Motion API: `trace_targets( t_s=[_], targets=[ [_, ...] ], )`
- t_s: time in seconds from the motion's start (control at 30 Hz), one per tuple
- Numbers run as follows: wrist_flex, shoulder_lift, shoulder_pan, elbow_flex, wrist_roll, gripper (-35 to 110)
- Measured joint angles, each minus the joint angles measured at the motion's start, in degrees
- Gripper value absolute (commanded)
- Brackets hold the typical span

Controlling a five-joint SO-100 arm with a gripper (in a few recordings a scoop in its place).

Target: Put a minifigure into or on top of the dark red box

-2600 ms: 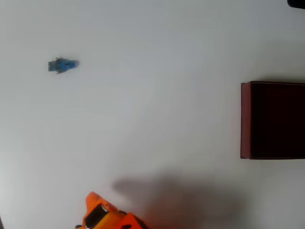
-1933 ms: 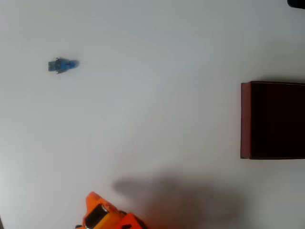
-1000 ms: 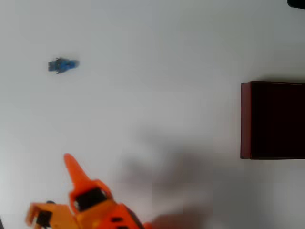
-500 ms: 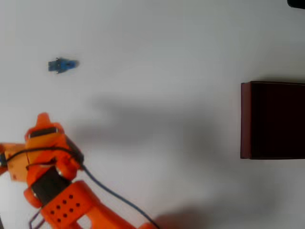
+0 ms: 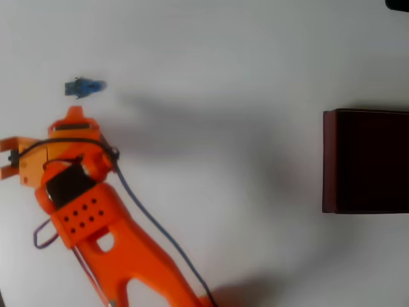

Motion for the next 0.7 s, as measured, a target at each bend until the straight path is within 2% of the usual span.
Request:
trace_targets(
  t_s=[0.47, 0.6, 0.7],
  targets=[
    [14.06, -21.62, 2.55, -32.52, -4.48, 26],
    [22.24, -30.41, 2.99, -46.23, -5.62, 26],
    [31.20, -41.57, 2.99, -63.81, -6.15, 28]
  ],
)
